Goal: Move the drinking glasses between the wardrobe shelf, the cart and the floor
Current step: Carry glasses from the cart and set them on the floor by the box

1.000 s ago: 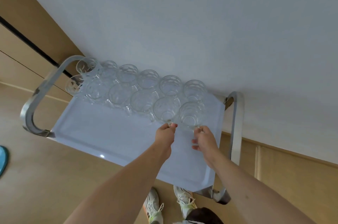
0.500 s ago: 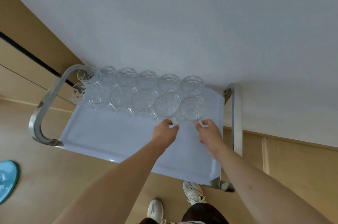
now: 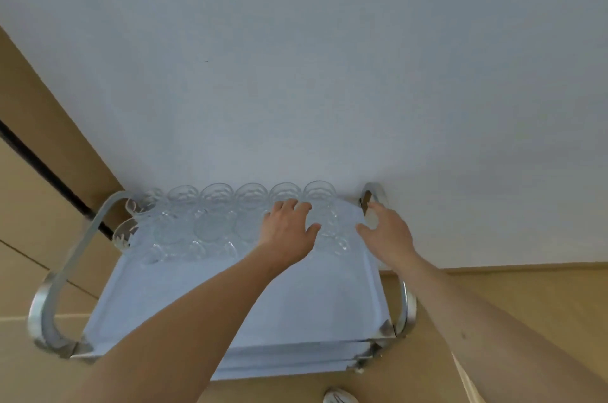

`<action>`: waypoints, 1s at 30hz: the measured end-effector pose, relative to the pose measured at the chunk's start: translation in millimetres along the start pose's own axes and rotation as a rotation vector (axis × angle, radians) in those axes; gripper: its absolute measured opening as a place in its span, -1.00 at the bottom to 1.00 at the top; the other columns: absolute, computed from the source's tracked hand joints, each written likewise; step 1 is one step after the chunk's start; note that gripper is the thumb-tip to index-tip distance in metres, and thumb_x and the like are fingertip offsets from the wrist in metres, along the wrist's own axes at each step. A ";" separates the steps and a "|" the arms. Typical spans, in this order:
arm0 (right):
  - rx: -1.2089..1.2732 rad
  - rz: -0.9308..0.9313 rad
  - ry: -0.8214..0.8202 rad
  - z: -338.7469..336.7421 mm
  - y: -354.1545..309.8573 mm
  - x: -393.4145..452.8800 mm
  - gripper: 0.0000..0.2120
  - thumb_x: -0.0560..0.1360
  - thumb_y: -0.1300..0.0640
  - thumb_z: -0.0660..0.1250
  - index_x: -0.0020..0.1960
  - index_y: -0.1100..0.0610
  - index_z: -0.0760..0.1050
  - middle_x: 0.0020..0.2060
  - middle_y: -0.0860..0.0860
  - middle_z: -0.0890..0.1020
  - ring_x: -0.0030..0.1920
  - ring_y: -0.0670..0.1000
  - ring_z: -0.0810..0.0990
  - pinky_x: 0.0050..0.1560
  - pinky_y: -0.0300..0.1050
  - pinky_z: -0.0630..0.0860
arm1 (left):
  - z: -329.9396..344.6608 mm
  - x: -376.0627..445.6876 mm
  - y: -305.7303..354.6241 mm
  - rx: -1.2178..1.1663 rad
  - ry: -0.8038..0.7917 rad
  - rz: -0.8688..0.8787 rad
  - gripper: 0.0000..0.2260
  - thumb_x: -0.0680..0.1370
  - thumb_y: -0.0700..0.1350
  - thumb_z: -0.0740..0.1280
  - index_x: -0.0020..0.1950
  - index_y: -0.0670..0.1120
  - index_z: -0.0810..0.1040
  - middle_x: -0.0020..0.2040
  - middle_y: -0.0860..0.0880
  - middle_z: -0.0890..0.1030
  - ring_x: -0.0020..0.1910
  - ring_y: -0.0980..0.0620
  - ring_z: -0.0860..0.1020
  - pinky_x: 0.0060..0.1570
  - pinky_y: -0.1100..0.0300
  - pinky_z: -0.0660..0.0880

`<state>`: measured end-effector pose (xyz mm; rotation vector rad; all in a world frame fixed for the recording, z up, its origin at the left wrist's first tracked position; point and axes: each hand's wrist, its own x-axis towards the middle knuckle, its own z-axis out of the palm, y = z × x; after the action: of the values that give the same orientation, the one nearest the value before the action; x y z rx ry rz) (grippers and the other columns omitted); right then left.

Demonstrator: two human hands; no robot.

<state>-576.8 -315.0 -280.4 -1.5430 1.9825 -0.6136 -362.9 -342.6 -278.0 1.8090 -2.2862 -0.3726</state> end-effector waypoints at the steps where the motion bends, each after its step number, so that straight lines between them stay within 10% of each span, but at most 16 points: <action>1: -0.054 -0.005 0.022 -5.6 0.8 -10.3 -0.46 0.58 -0.03 0.34 0.51 0.06 0.35 0.33 0.14 0.52 0.32 0.19 0.47 0.21 -0.09 0.40 | -3.7 -0.6 5.7 0.022 0.002 0.044 -0.54 0.63 0.17 0.24 0.48 0.01 0.39 0.47 -0.06 0.41 0.45 -0.13 0.31 0.38 -0.07 0.34; 30: -0.176 0.711 0.604 -228.4 301.0 -378.6 -0.20 0.50 -0.25 0.35 0.61 0.00 0.13 0.55 0.16 0.26 0.53 0.21 0.21 0.49 0.12 0.23 | 95.1 -190.5 485.9 0.024 -0.193 1.135 -0.43 0.57 0.23 0.26 0.51 0.00 0.34 0.49 -0.08 0.38 0.48 -0.14 0.27 0.42 -0.09 0.31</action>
<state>-873.6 129.1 -252.2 -0.6511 2.8807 -0.6463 -796.8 -44.3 -213.5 0.2645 -2.9652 -0.2956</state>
